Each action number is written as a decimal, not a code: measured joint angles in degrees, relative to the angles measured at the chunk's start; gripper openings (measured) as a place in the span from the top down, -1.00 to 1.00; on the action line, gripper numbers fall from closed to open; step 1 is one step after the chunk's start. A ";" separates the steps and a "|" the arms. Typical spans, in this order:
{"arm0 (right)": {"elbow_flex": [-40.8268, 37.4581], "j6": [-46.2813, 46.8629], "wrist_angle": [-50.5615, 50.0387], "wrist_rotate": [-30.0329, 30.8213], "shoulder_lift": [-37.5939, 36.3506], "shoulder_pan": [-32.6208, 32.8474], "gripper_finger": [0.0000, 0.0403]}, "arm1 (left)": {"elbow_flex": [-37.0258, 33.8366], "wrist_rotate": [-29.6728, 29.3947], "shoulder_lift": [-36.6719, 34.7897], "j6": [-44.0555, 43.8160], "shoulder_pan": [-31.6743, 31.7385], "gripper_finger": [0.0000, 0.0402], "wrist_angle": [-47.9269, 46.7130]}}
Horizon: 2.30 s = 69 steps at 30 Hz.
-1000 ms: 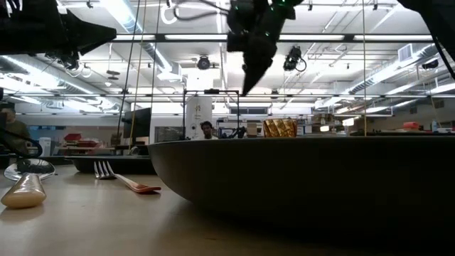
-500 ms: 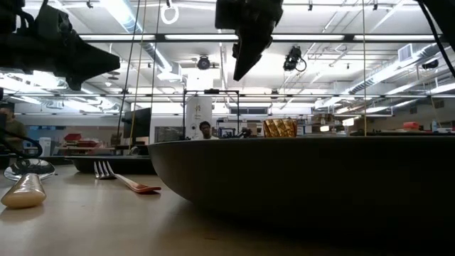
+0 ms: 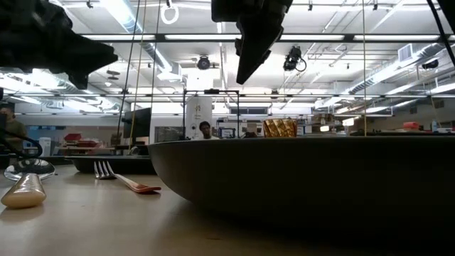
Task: Pick and place plate/cup/fork/spoon on tray
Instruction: Put the black plate on the black tray below the brown cup
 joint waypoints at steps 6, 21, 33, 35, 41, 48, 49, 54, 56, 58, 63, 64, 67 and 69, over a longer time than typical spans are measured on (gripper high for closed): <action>-2.78 8.18 2.40 3.65 -0.04 3.06 0.41 | -0.02 5.37 0.00 1.42 0.00 0.45 -0.13; -10.29 31.82 5.53 13.27 -0.04 12.83 0.41 | 0.00 3.45 0.00 -0.44 0.00 0.45 -0.65; -19.88 52.12 6.08 15.48 -6.66 17.98 0.41 | 0.00 3.41 0.00 -1.51 0.00 0.45 -0.77; -23.26 54.77 9.89 15.27 -8.95 18.14 0.41 | 0.00 3.41 0.00 -1.49 0.00 0.45 -0.79; -31.23 63.27 15.63 13.82 -14.34 18.16 0.41 | 0.00 3.37 0.00 -1.46 0.00 0.45 -0.81; -37.34 70.82 15.28 7.99 -17.20 17.48 0.41 | 0.00 3.34 0.00 -1.33 0.00 0.45 -0.83; -37.90 71.13 15.34 6.84 -17.20 17.22 0.41 | 0.00 3.32 0.00 -1.33 0.00 0.45 -0.83; -40.01 71.12 15.37 2.36 -16.74 15.98 0.41 | 0.00 3.31 0.00 -1.31 0.02 0.45 -0.86; -40.62 71.10 15.68 1.37 -16.74 15.45 0.41 | 0.00 3.30 0.00 -1.33 0.02 0.45 -0.88; -41.10 70.84 15.34 0.94 -16.74 15.10 0.41 | 0.00 3.30 0.00 -1.32 0.02 0.45 -0.88; -43.12 70.58 16.06 -0.34 -16.74 14.43 0.41 | 0.00 3.30 0.00 -1.33 0.02 0.45 -0.88; -43.57 70.52 16.75 -0.57 -16.74 14.37 0.41 | 0.00 3.30 0.00 -1.33 0.02 0.45 -0.88; -44.71 70.24 19.00 -1.73 -16.74 14.30 0.41 | 0.00 3.30 0.00 -1.33 0.02 0.45 -0.88; -45.26 70.17 20.32 -1.91 -16.74 14.31 0.41 | 0.00 3.30 0.00 -1.33 0.02 0.45 -0.89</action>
